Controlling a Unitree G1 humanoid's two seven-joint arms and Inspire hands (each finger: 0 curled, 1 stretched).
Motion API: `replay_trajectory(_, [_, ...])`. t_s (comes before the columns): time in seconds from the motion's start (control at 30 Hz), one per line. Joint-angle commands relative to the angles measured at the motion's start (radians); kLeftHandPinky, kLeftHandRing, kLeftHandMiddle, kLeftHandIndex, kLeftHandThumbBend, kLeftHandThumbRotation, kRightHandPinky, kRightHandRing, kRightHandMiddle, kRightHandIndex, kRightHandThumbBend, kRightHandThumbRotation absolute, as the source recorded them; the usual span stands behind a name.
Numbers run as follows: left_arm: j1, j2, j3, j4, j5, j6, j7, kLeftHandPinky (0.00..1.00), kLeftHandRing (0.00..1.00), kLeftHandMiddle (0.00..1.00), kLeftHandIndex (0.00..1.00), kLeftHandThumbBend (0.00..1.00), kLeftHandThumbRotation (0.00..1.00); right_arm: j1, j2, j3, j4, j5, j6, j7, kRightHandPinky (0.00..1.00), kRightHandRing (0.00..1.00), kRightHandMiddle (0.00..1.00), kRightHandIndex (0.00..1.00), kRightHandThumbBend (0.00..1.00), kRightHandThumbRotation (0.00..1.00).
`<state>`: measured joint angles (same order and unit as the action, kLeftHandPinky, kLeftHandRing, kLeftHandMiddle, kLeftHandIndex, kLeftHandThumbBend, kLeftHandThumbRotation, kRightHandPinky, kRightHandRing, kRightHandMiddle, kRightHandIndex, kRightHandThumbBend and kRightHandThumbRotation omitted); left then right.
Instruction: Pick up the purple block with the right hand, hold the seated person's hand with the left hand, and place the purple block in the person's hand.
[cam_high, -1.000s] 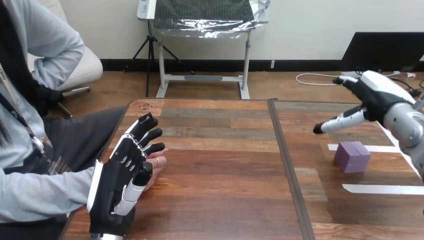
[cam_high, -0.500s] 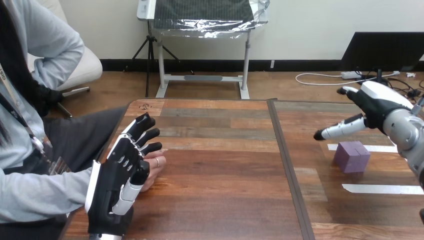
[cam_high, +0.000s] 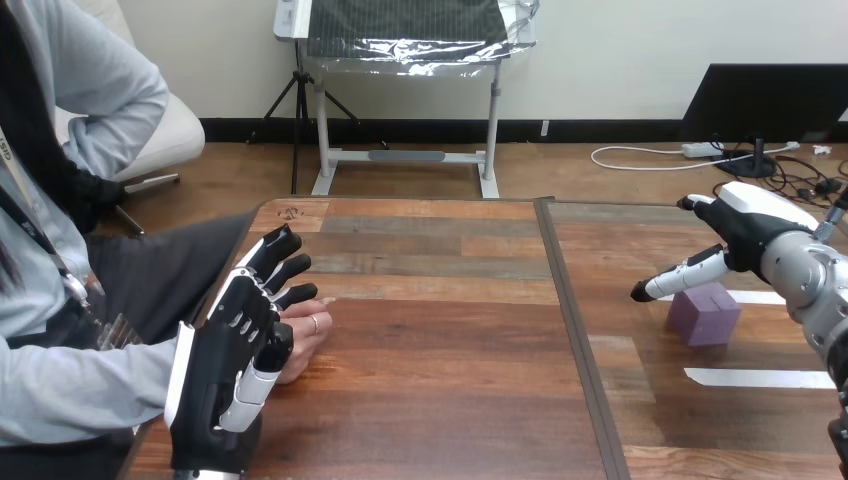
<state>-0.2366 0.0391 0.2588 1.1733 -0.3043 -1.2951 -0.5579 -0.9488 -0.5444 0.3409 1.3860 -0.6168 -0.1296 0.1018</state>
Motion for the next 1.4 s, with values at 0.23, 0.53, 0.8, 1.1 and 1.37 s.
replay_trajectory(0.23, [-0.028, 0.020, 0.003, -0.027, 0.024, -0.041, 0.017, 0.75, 0.84, 0.87, 0.85, 1.00, 0.81, -0.012, 0.022, 0.023, -0.003, -0.025, 0.007, -0.020, 0.77, 0.91, 0.97, 0.97, 1.00, 0.46])
replay_trajectory(0.53, [-0.020, 0.026, -0.001, -0.029, 0.048, -0.059, 0.044, 0.73, 0.84, 0.88, 0.86, 1.00, 0.83, 0.025, 0.034, 0.020, 0.001, -0.019, 0.019, -0.005, 0.78, 0.92, 0.96, 0.97, 1.00, 0.49])
replay_trajectory(0.8, [-0.013, 0.032, -0.005, -0.032, 0.064, -0.069, 0.065, 0.72, 0.84, 0.88, 0.86, 1.00, 0.83, 0.052, 0.045, 0.030, 0.003, -0.028, 0.032, 0.000, 0.80, 0.94, 0.97, 0.97, 1.00, 0.51])
replay_trajectory(1.1, [-0.007, 0.037, -0.008, -0.035, 0.078, -0.074, 0.084, 0.71, 0.84, 0.88, 0.86, 1.00, 0.84, 0.078, 0.059, 0.027, 0.004, -0.027, 0.046, 0.013, 0.84, 0.95, 0.98, 0.97, 1.00, 0.51])
replay_trajectory(1.37, [-0.006, 0.037, -0.012, -0.039, 0.071, -0.079, 0.082, 0.70, 0.83, 0.87, 0.86, 1.00, 0.84, 0.097, 0.066, 0.015, 0.005, -0.015, 0.039, 0.026, 0.79, 0.91, 0.94, 0.95, 1.00, 0.49])
